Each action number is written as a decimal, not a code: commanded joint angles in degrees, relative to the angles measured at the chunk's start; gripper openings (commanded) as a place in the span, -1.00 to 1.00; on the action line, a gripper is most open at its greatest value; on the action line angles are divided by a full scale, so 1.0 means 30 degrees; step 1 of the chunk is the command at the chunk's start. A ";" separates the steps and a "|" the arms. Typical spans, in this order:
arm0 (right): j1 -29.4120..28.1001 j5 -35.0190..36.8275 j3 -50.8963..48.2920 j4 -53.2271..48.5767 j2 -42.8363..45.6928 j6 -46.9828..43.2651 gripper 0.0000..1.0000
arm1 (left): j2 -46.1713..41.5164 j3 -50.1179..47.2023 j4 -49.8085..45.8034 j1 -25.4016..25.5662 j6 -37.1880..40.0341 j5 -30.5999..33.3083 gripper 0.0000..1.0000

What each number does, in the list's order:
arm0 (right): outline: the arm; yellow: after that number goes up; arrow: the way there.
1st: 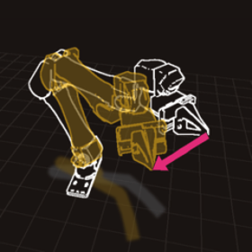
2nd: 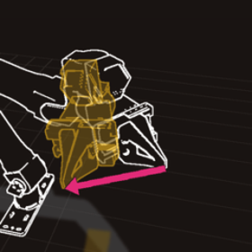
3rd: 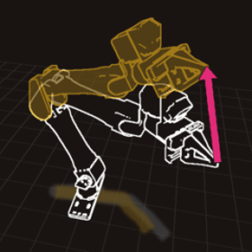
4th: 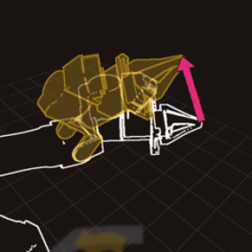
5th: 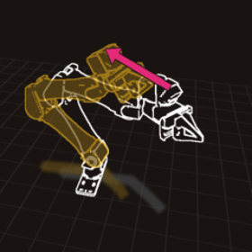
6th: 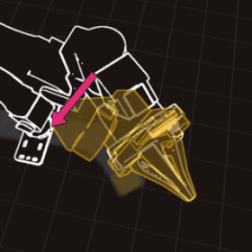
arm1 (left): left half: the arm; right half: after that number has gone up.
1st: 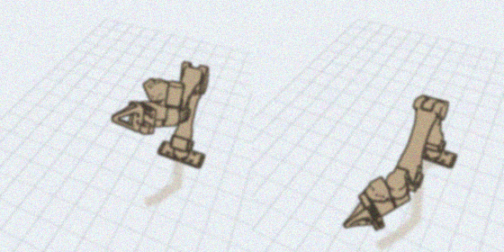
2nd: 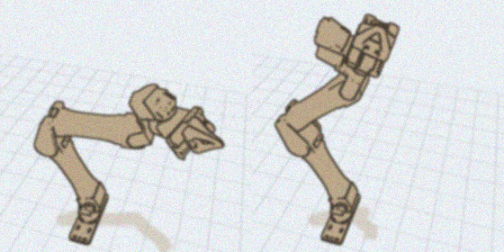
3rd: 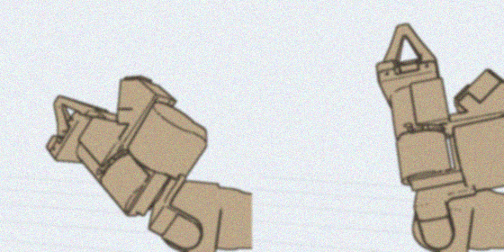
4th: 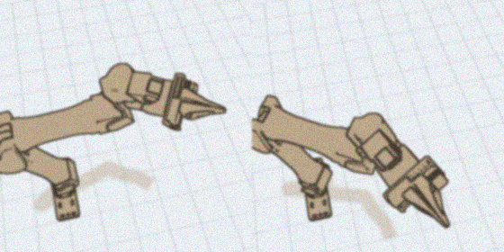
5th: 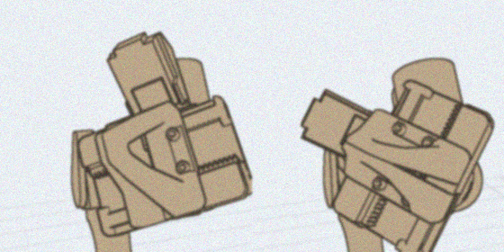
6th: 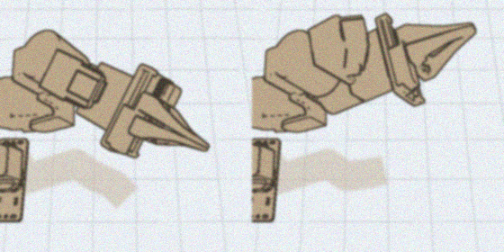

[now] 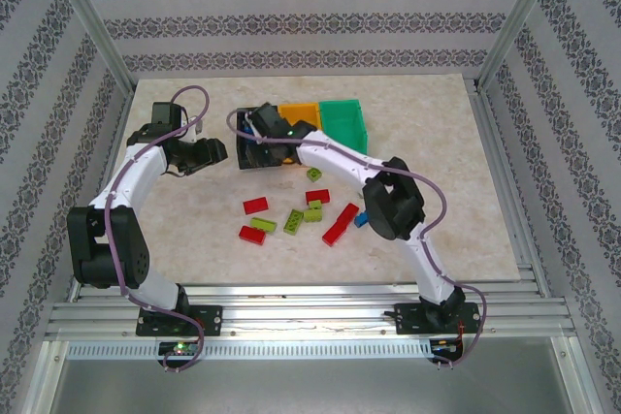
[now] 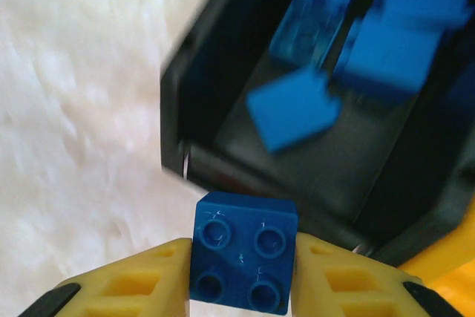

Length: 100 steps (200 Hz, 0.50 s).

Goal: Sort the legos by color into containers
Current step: Place the lego in the container.

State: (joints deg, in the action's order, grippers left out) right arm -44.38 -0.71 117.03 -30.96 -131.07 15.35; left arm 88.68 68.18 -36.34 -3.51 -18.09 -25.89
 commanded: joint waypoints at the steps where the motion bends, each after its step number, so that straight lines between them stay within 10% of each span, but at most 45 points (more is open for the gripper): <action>1: 0.0820 -0.0379 0.2978 -0.0372 -0.0886 -0.0228 -0.29 | 0.0028 0.0345 0.0357 -0.0182 0.0025 -0.0035 0.25; 34: 0.1236 -0.0572 0.4973 -0.1603 -0.2079 -0.0343 0.00 | 0.0003 0.0329 0.0277 -0.0174 0.0054 -0.0028 0.25; 100: 0.0390 -0.0014 -0.5182 0.1807 0.4393 -0.0220 0.05 | -0.0089 0.0314 0.0511 -0.0178 -0.0037 -0.0407 0.26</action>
State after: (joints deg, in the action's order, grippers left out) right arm -41.69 -1.54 110.26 -29.26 -127.92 14.74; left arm 88.68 68.18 -36.34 -3.51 -18.11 -25.96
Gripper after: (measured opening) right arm 0.525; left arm 0.628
